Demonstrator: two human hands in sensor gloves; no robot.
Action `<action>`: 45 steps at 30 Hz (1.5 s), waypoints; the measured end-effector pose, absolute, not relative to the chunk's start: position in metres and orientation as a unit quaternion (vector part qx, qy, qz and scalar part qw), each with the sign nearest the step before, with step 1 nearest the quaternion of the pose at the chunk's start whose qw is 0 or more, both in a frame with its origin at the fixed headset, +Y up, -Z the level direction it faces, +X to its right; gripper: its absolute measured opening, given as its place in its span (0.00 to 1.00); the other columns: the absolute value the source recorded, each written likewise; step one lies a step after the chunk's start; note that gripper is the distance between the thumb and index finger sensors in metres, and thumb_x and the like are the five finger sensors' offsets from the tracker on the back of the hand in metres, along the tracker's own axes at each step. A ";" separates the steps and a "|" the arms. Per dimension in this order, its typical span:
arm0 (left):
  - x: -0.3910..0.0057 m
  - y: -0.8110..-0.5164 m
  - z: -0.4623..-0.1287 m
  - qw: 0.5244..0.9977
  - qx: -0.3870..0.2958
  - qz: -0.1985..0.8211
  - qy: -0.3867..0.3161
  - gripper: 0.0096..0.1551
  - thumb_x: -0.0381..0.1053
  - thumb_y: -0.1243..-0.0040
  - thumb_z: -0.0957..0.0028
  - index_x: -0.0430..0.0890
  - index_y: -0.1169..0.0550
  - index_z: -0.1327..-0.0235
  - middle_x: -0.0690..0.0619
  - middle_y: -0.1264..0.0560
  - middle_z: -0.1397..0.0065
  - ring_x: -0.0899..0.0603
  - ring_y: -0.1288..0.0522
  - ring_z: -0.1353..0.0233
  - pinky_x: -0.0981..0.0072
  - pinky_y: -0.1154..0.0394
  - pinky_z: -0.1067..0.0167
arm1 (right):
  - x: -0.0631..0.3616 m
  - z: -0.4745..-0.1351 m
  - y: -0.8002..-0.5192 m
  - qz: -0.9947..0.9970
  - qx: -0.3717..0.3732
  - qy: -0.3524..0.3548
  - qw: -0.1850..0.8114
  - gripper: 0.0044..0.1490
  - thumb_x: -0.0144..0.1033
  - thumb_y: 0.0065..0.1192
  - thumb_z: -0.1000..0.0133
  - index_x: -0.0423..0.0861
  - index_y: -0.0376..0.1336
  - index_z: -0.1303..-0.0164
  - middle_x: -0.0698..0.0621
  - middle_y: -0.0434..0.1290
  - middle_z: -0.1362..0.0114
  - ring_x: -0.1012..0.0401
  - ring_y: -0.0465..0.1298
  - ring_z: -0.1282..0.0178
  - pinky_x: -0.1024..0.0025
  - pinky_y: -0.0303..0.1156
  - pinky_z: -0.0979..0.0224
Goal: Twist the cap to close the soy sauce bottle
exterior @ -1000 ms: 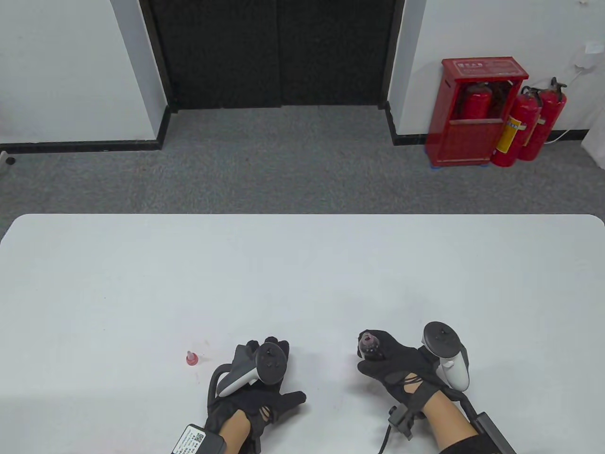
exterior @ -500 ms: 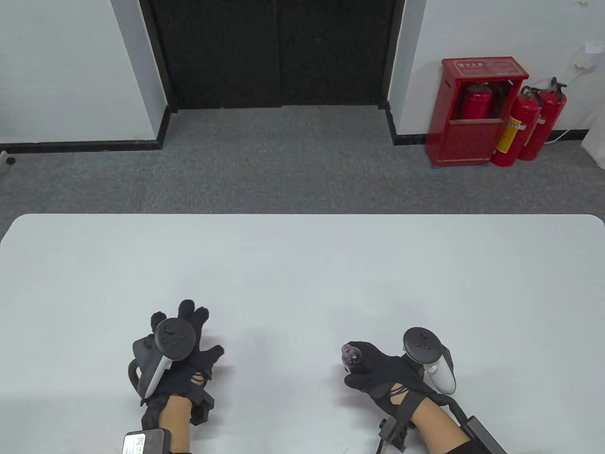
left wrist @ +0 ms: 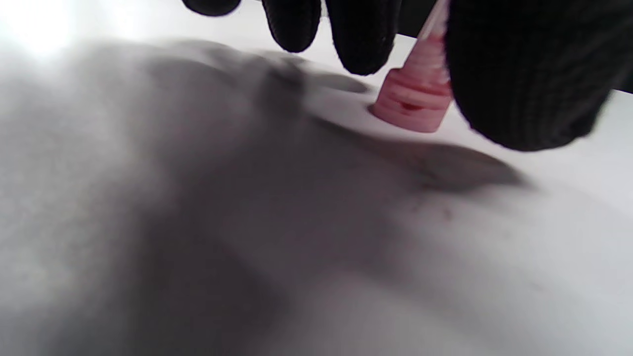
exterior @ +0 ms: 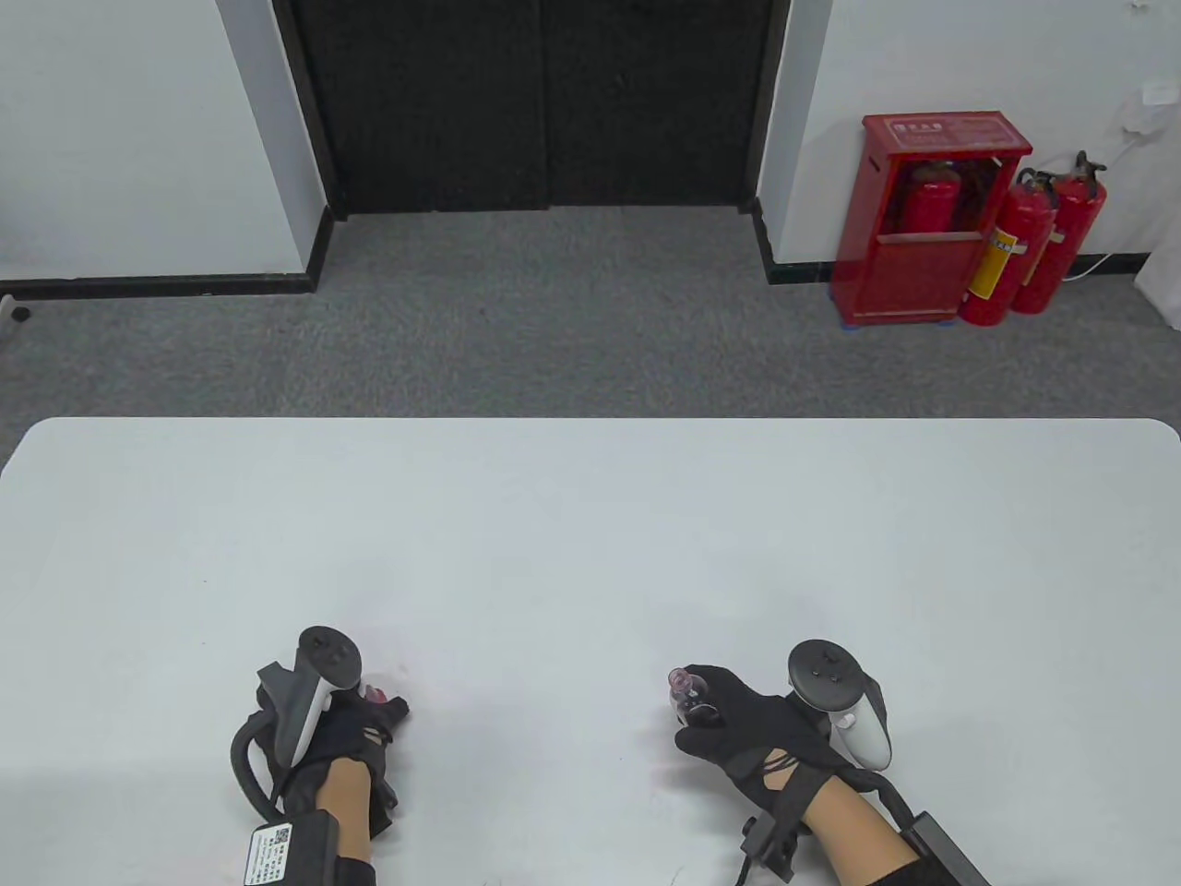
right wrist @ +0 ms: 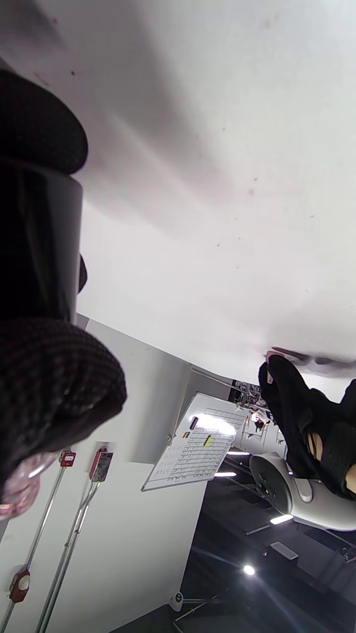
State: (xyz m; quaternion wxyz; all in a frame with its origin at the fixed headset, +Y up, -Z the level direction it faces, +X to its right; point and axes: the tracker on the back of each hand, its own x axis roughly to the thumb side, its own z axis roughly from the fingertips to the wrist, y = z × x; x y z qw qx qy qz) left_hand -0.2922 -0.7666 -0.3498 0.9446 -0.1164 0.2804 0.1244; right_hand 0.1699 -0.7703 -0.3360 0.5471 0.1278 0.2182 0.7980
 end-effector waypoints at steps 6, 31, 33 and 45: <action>-0.293 -0.768 -0.350 0.941 -0.109 0.124 0.294 0.43 0.71 0.24 0.65 0.61 0.26 0.34 0.57 0.33 0.20 0.37 0.39 0.22 0.33 0.45 0.28 | 0.170 -0.335 -0.771 0.800 0.126 0.221 0.543 0.48 0.43 0.72 0.54 0.51 0.54 0.24 0.40 0.66 0.25 0.36 0.64 0.28 0.41 0.71 0.39; -0.168 -0.710 -0.323 0.892 0.013 0.438 -0.109 0.36 0.74 0.30 0.60 0.66 0.23 0.38 0.68 0.24 0.33 0.50 0.24 0.38 0.57 0.26 0.44 | 0.158 -0.330 -0.765 0.835 0.166 0.215 0.479 0.49 0.44 0.73 0.54 0.50 0.54 0.23 0.40 0.68 0.25 0.36 0.67 0.29 0.42 0.72 0.41; -0.152 -0.712 -0.320 0.890 0.001 0.435 -0.134 0.36 0.73 0.30 0.60 0.67 0.24 0.36 0.69 0.25 0.32 0.49 0.25 0.35 0.54 0.27 0.41 | 0.154 -0.328 -0.763 0.839 0.179 0.216 0.465 0.49 0.45 0.73 0.54 0.50 0.54 0.23 0.41 0.68 0.25 0.36 0.67 0.29 0.42 0.72 0.41; -0.120 -0.724 -0.312 0.896 -0.025 0.410 -0.169 0.36 0.71 0.29 0.60 0.66 0.24 0.36 0.68 0.25 0.31 0.48 0.25 0.34 0.53 0.27 0.40 | 0.136 -0.319 -0.762 0.834 0.217 0.240 0.446 0.49 0.46 0.72 0.54 0.50 0.54 0.23 0.41 0.68 0.25 0.36 0.68 0.30 0.42 0.73 0.41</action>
